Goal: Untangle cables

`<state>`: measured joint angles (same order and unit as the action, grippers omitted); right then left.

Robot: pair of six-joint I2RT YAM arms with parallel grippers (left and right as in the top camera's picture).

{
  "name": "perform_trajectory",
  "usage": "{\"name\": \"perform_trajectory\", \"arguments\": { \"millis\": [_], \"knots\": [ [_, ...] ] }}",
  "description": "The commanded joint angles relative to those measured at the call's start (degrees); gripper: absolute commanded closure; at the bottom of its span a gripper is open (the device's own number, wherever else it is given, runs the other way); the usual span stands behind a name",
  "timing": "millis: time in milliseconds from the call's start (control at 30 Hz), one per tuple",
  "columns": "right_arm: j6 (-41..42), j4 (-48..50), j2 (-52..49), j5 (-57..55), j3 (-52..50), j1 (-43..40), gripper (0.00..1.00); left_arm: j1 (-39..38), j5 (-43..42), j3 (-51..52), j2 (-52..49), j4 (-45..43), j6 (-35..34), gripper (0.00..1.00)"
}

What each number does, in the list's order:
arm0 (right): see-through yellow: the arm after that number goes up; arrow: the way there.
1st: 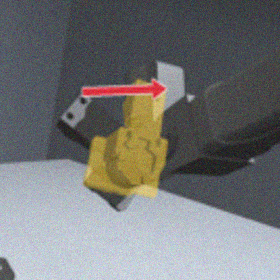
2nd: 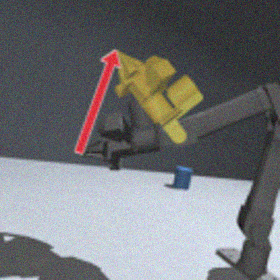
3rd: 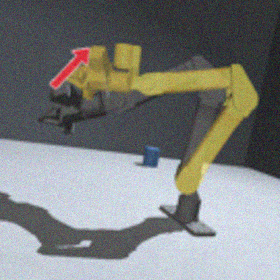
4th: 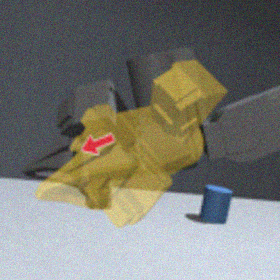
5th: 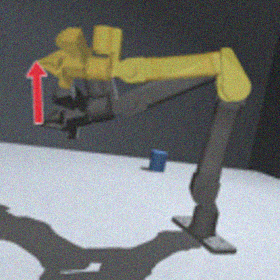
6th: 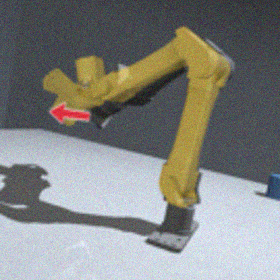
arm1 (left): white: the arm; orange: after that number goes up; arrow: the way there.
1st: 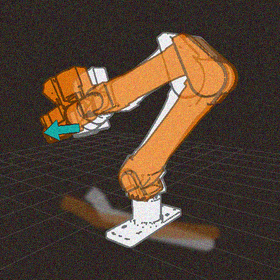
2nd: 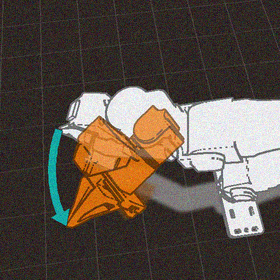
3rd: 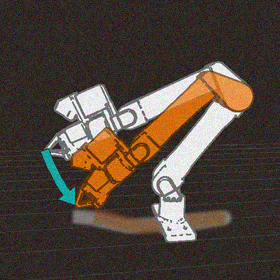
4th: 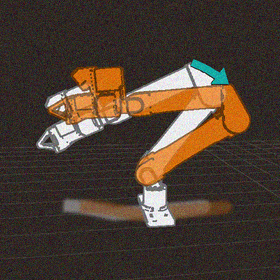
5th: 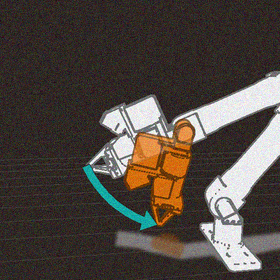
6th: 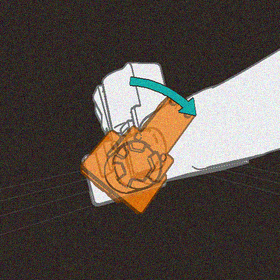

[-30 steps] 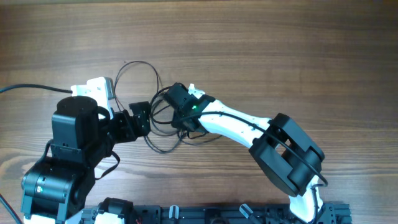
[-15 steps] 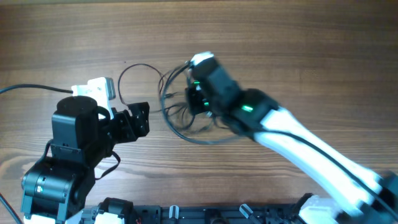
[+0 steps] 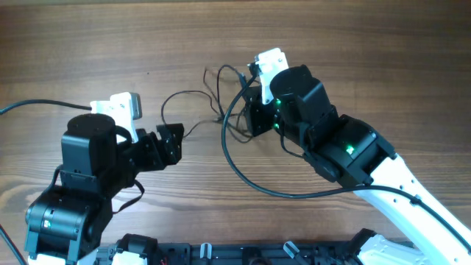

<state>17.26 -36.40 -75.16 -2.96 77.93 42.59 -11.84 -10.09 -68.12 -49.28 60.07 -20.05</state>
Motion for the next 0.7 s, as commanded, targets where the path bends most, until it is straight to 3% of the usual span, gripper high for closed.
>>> {"name": "perform_trajectory", "arguments": {
  "millis": [0, 100, 267, 400, 433, 533, 633, 667],
  "knots": [
    [-2.49, 3.32, -0.24, 4.24, 0.61, 0.09, 0.96, 0.22, -5.09, -0.9, -0.42, -0.09, 0.83, 0.09],
    [-2.49, 5.88, -0.11, 8.66, 0.61, 0.09, 0.96, 0.07, -8.66, -0.9, -1.55, -0.46, 5.16, 0.0],
    [-2.27, 7.1, -0.11, 11.06, 0.61, 0.09, 0.96, -0.04, -13.97, -0.9, -5.2, -1.55, 10.88, 0.0],
    [1.66, 4.57, -0.11, -0.57, 0.61, 0.07, 0.95, -0.04, -14.08, -0.9, -8.33, -1.31, 10.86, 0.0],
    [4.96, 3.5, -0.11, -5.44, 0.61, 0.07, 0.84, -0.04, -14.16, -0.9, -9.01, -1.25, 10.88, 0.01],
    [8.98, 1.16, -0.11, -11.63, 0.61, 0.07, 0.31, -0.04, -14.32, -0.9, -10.08, -1.07, 10.88, 0.02],
    [4.39, 0.81, -0.11, -6.14, 0.61, 0.09, 0.03, -0.04, -14.6, -0.9, -10.05, -1.31, 10.88, 0.04],
    [3.52, 0.26, -0.11, -4.81, 0.61, 0.09, 0.0, -0.04, -14.6, -0.9, -9.94, -1.46, 10.88, 0.05]
  ]
}}
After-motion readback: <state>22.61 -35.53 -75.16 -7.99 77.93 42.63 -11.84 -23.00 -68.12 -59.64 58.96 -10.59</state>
